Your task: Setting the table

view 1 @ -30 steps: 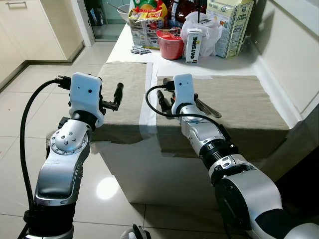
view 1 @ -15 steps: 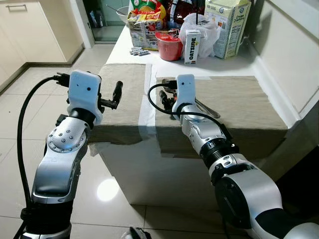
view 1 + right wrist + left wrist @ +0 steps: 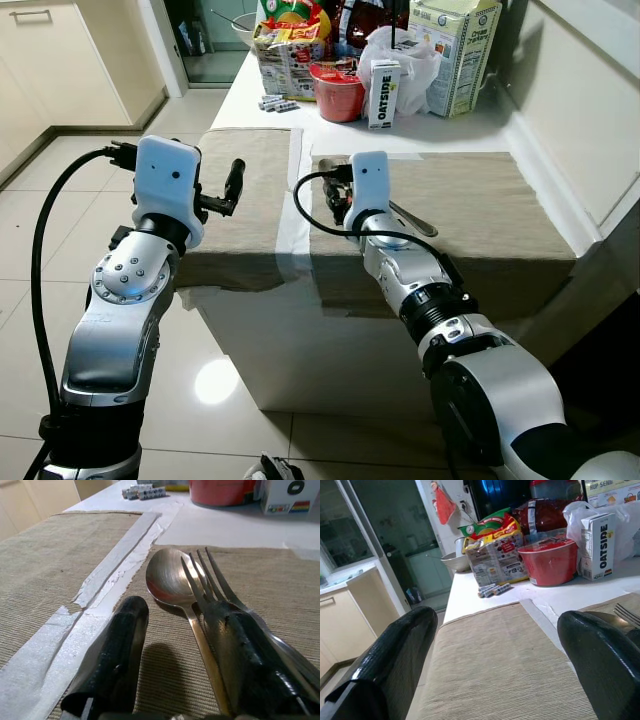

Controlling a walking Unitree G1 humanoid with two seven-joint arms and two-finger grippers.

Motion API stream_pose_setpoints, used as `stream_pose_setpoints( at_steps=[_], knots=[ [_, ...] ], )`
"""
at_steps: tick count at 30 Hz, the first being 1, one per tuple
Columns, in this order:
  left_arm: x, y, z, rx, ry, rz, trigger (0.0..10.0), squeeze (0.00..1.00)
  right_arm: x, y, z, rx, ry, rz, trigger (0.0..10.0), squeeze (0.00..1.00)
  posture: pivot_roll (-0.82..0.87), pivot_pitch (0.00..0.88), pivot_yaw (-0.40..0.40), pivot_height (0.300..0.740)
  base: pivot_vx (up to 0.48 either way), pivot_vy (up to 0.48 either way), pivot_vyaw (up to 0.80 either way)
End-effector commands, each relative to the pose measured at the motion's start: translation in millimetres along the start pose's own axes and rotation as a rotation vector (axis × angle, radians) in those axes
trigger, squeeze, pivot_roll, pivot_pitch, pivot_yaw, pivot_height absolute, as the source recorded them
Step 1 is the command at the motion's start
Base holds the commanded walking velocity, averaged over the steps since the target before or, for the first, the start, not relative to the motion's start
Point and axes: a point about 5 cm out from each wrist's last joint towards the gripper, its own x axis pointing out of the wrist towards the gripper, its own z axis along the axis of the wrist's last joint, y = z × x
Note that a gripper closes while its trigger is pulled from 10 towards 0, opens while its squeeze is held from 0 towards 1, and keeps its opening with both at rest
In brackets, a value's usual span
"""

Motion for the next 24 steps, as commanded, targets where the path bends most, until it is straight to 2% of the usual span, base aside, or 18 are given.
stream_pose_setpoints(
  at_steps=[1, 3, 5, 6, 7, 11, 16, 17, 18, 19, 20, 21, 24],
  knots=[
    [0.5, 2.8, -0.2, 0.007, 0.009, 0.002, 10.0, 0.0, -4.2, 1.7, -23.4, -0.032, 0.072, 0.001, 0.0, 0.0, 0.1, 0.033, 0.096, 0.74, 0.0, 0.0, 0.0],
    [0.4, 2.8, -0.2, 0.006, 0.008, 0.003, 10.0, 0.0, -3.2, 1.7, -8.4, -0.076, -0.026, -0.013, 0.0, 0.01, 0.1, 0.033, 0.096, 0.74, 0.0, 0.0, 0.0],
    [0.3, 2.9, -0.4, 0.006, 0.008, 0.004, 10.0, 0.0, -3.3, 1.7, 6.9, -0.126, -0.126, -0.029, 0.0, 0.08, 0.1, 0.033, 0.096, 0.74, 0.0, 0.0, 0.0],
    [0.4, 2.7, -0.2, 0.007, 0.007, 0.004, 10.0, 0.0, -3.6, 1.5, 10.6, -0.144, -0.15, -0.033, 0.0, 0.08, 0.1, 0.038, 0.094, 0.74, 0.0, 0.0, 0.0],
    [0.1, 2.7, -0.4, 0.006, 0.007, 0.006, 10.0, 0.0, -5.0, 2.9, 22.3, -0.169, -0.231, -0.033, 0.0, 0.23, 0.1, 0.038, 0.094, 0.74, 0.0, 0.0, 0.0],
    [-0.1, 1.9, -0.9, 0.005, 0.008, 0.006, 10.0, 0.0, -6.4, 4.7, 28.8, -0.17, -0.278, -0.03, 0.0, 0.28, 0.1, 0.039, 0.092, 0.74, 0.0, 0.0, 0.0],
    [0.3, 2.0, -0.9, 0.004, 0.007, 0.008, 10.0, 0.0, -6.7, 3.7, 29.3, -0.17, -0.289, -0.038, 0.0, 0.26, 0.11, 0.038, 0.091, 0.74, 0.0, 0.0, 0.0],
    [0.4, 2.2, -0.9, 0.005, 0.008, 0.01, 10.0, 0.0, -6.4, 4.3, 28.9, -0.17, -0.284, -0.031, 0.0, 0.09, 0.11, 0.038, 0.091, 0.74, 0.0, 0.0, 0.0],
    [0.6, 2.4, -1.0, 0.005, 0.008, 0.01, 10.0, 0.0, -6.1, 4.8, 28.6, -0.171, -0.281, -0.026, 0.0, 0.09, 0.1, 0.038, 0.091, 0.74, 0.0, 0.0, 0.0],
    [0.6, 2.6, -0.9, 0.006, 0.009, 0.011, 10.0, 0.0, -5.1, 4.7, 26.4, -0.169, -0.259, -0.035, 0.0, 0.0, 0.1, 0.038, 0.091, 0.74, 0.0, 0.0, 0.0],
    [0.6, 2.7, -0.9, 0.006, 0.009, 0.012, 10.0, 0.0, -4.3, 4.9, 23.4, -0.174, -0.235, -0.04, 0.0, 0.0, 0.1, 0.038, 0.091, 0.74, 0.0, 0.0, 0.0],
    [0.8, 2.9, -0.9, 0.007, 0.009, 0.013, 10.0, 0.0, -3.7, 5.4, 20.0, -0.173, -0.211, -0.043, 5.1, 0.0, 0.1, 0.038, 0.092, 0.74, 0.0, 0.0, 0.0],
    [0.8, 2.9, -0.9, 0.007, 0.009, 0.013, 10.0, 0.0, -3.7, 5.4, 20.0, -0.173, -0.211, -0.043, 5.1, 0.0, 0.1, 0.038, 0.092, 0.74, 0.0, 0.0, 0.0]
  ],
)
